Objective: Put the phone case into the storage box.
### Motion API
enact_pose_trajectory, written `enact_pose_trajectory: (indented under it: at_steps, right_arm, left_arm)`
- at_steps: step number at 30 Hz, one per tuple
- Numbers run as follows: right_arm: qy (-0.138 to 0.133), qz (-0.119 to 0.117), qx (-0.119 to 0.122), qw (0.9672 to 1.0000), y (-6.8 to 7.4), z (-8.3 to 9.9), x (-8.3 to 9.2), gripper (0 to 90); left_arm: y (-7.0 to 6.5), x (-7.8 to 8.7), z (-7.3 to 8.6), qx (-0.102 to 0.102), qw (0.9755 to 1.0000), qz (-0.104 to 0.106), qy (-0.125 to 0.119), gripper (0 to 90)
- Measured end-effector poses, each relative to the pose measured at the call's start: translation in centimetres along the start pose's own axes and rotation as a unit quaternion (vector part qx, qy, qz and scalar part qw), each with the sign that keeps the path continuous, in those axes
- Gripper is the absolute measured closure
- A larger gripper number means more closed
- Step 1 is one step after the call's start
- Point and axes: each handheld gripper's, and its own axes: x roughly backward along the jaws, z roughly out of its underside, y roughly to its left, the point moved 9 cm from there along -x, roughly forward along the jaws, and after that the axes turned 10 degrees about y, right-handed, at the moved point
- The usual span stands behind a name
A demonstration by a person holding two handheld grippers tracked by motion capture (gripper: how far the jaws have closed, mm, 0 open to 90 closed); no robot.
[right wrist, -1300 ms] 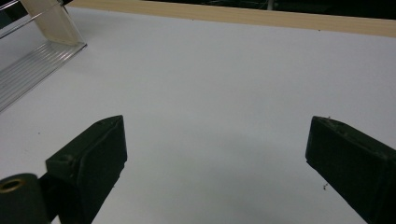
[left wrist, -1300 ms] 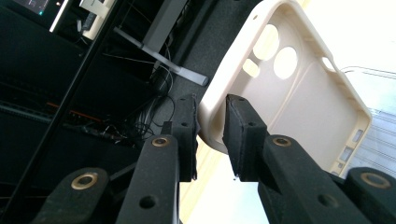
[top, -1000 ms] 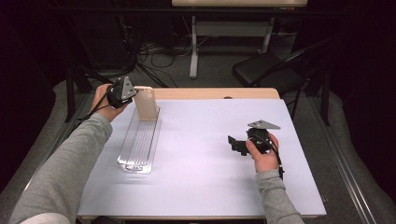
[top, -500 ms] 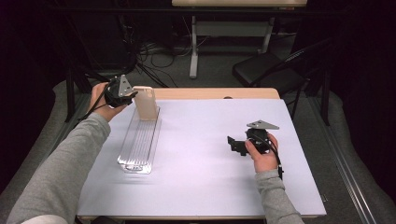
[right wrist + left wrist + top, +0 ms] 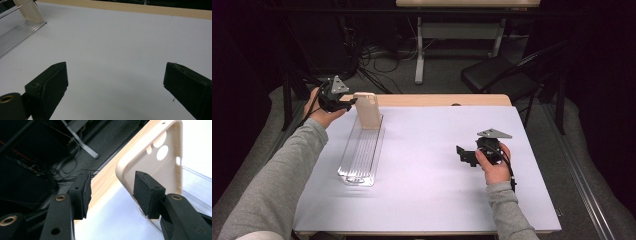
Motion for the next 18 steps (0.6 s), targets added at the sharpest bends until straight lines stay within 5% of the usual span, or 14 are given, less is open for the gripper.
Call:
enact_pose_trajectory:
  at_steps: [8, 18]
  right_arm:
    - [-0.001, -0.001, 0.000, 1.0000, 0.02, -0.04, 0.04, 5.4]
    - [0.003, -0.001, 0.004, 1.0000, 0.10, 0.05, -0.09, 5.6]
  left_arm:
    - [-0.26, -0.04, 0.47, 0.050, 0.9974, 0.049, 0.016, 43.5]
    - [-0.13, 0.00, 0.77, 0.112, 0.9895, 0.088, 0.020, 34.3]
